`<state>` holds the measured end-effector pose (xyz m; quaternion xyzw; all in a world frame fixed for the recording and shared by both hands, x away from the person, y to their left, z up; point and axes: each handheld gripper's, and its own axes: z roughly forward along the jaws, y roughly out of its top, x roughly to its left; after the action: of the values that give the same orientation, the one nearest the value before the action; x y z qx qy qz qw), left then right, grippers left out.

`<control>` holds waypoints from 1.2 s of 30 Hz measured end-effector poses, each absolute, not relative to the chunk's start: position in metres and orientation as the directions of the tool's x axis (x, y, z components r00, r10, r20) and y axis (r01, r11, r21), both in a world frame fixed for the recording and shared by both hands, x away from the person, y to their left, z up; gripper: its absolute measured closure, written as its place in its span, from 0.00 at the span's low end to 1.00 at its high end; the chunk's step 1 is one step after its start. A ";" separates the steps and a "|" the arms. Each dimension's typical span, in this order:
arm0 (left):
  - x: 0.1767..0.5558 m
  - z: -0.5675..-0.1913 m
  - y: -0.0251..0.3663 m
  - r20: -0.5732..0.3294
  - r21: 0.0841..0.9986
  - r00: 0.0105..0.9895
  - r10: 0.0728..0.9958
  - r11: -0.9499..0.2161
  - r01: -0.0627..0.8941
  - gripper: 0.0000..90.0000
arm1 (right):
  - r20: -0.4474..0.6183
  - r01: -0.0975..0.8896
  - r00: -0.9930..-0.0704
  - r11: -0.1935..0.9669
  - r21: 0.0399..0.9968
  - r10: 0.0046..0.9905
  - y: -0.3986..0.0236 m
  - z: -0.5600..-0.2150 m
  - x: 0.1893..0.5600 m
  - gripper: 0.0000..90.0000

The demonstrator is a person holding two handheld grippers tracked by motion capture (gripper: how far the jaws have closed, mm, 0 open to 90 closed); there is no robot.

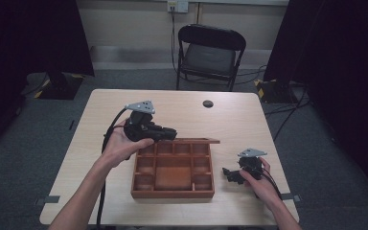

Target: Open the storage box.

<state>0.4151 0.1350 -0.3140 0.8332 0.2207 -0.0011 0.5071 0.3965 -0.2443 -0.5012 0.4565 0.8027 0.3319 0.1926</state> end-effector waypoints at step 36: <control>0.415 -0.314 0.135 -0.222 0.847 0.902 0.370 -0.384 0.366 0.92 | -0.008 0.603 -0.512 0.366 0.709 0.859 -0.244 -0.501 0.397 0.00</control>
<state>0.4152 0.1346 -0.3145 0.8320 0.2213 0.0019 0.5088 0.3966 -0.2444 -0.5013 0.4546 0.8036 0.3321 0.1930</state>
